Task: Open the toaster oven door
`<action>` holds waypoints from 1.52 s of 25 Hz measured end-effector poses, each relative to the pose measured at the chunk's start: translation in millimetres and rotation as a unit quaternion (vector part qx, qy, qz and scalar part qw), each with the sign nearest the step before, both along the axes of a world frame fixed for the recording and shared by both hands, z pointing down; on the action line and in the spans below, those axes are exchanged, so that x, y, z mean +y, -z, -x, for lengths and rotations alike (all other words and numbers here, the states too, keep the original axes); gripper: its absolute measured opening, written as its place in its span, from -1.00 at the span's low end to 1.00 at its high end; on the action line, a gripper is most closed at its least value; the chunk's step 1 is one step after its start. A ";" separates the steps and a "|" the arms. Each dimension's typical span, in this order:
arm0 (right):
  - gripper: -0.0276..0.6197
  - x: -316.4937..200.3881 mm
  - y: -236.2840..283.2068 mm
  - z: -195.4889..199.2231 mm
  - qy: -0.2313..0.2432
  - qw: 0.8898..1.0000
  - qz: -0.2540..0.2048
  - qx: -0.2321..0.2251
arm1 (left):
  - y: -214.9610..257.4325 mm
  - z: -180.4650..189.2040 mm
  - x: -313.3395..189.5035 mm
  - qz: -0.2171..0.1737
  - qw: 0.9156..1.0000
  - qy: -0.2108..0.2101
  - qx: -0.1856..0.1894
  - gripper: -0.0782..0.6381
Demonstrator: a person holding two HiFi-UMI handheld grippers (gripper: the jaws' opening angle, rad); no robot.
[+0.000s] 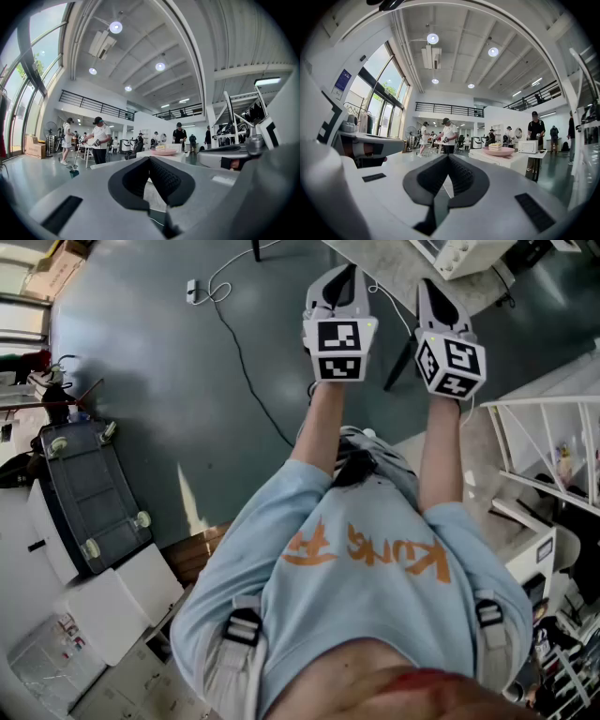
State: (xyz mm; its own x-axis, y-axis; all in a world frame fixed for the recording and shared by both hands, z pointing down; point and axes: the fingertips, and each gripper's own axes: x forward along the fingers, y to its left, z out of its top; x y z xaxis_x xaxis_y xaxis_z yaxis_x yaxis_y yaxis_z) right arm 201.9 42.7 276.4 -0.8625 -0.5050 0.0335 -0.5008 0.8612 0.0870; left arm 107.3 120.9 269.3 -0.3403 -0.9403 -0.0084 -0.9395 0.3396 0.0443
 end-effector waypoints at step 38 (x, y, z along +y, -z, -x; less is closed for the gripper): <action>-0.92 -35.6 14.3 19.5 -0.042 0.999 -0.028 0.001 | 2.6 46.0 -23.7 -0.036 0.999 -0.027 0.027 -0.78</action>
